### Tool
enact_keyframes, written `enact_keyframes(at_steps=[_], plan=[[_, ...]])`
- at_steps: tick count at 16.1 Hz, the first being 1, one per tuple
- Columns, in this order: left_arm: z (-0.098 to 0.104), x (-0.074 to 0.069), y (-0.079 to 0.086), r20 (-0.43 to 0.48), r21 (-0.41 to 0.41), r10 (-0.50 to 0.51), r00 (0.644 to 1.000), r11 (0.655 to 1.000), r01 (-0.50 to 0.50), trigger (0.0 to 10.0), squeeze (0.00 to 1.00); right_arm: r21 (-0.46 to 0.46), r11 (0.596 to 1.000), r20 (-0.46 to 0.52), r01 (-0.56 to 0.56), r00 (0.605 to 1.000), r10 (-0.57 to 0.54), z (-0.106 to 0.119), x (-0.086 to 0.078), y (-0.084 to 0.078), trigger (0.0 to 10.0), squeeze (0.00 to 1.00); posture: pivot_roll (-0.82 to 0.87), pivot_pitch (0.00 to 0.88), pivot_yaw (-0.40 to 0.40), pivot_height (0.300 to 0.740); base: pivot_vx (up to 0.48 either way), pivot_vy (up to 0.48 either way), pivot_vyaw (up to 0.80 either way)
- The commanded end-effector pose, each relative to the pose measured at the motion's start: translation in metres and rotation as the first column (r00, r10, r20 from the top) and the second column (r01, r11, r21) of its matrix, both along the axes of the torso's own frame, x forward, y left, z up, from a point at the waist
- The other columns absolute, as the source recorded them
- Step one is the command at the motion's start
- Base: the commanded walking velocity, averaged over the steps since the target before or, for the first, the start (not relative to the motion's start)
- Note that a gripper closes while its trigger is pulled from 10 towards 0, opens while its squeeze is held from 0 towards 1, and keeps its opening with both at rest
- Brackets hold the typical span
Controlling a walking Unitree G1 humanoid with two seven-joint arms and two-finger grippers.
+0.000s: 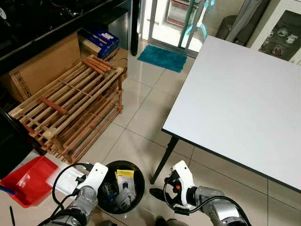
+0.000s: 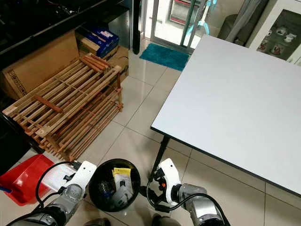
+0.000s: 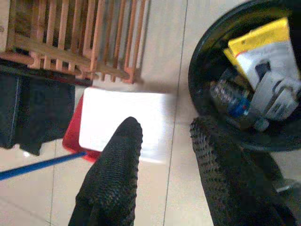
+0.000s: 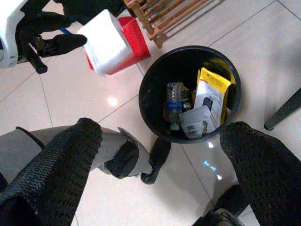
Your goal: Picking trash to rubbish bin
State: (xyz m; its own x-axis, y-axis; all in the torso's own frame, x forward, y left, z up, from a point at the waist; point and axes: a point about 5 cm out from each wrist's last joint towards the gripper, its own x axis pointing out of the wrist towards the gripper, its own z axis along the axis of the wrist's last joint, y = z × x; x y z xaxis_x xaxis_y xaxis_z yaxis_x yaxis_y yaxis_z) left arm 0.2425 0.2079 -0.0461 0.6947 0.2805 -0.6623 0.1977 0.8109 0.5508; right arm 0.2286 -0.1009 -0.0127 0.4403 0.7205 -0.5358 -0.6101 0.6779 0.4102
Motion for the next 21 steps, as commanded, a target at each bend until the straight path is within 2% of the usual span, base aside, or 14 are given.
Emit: enact_keyframes(at_steps=[1,5,8,11,13,14,16,17,18,21], plan=[[0.001,0.002,-0.006,0.028,-0.028,0.0,1.0,1.0,0.001,10.0,0.0,-0.012,1.0,-0.002,0.008,1.0,-0.008,0.0,-0.002,-0.004,10.0,0.0,-0.05,0.135,-0.109,0.74,0.0,0.0,0.0],[0.005,0.009,-0.022,0.099,-0.166,0.004,0.995,0.986,0.013,10.0,0.0,-0.006,1.0,-0.006,0.01,1.0,-0.01,-0.001,-0.002,-0.001,10.0,0.0,-0.04,0.138,-0.109,0.74,0.0,0.0,0.0],[0.004,0.008,-0.026,0.106,-0.195,-0.005,0.994,0.981,0.025,10.0,0.0,-0.028,0.999,0.016,0.027,1.0,-0.027,-0.001,0.002,-0.002,10.0,0.0,-0.03,0.128,-0.105,0.74,0.0,0.0,0.0],[0.003,0.006,-0.023,0.11,-0.206,0.004,0.994,0.978,0.019,10.0,0.0,-0.09,0.989,0.064,0.117,0.992,-0.112,-0.004,0.011,-0.01,10.0,0.0,-0.02,0.117,-0.1,0.74,0.0,0.0,0.0],[0.004,0.007,-0.02,0.12,-0.215,0.019,0.993,0.977,0.007,10.0,0.0,-0.198,0.942,0.164,0.27,0.957,-0.239,-0.006,0.023,-0.024,10.0,0.0,-0.02,0.109,-0.095,0.74,0.0,0.0,0.0],[0.004,0.006,-0.019,0.122,-0.217,0.024,0.992,0.976,0.003,10.0,0.0,-0.212,0.923,0.18,0.322,0.941,-0.287,-0.007,0.026,-0.029,10.0,0.0,-0.01,0.106,-0.095,0.74,0.0,0.0,0.0],[0.004,0.005,-0.013,0.132,-0.238,0.07,0.989,0.971,-0.037,10.0,0.0,-0.249,0.839,0.235,0.484,0.87,-0.433,-0.009,0.033,-0.046,10.0,0.0,0.0,0.086,-0.087,0.74,0.0,0.0,0.0],[0.004,0.004,-0.012,0.133,-0.248,0.087,0.987,0.967,-0.051,10.0,0.0,-0.245,0.829,0.238,0.503,0.86,-0.451,-0.009,0.034,-0.048,10.0,0.0,0.0,0.084,-0.086,0.74,0.0,0.0,0.0],[0.004,0.004,-0.009,0.135,-0.253,0.099,0.986,0.966,-0.062,10.0,0.0,-0.266,0.796,0.251,0.544,0.836,-0.487,-0.013,0.034,-0.052,10.0,0.0,0.01,0.073,-0.081,0.74,0.0,0.0,0.0],[0.003,0.002,-0.004,0.128,-0.257,0.131,0.983,0.962,-0.095,10.0,0.0,-0.323,0.76,0.216,0.564,0.826,-0.521,-0.026,0.023,-0.056,10.0,0.0,0.01,0.051,-0.08,0.74,0.0,0.0,0.0]])
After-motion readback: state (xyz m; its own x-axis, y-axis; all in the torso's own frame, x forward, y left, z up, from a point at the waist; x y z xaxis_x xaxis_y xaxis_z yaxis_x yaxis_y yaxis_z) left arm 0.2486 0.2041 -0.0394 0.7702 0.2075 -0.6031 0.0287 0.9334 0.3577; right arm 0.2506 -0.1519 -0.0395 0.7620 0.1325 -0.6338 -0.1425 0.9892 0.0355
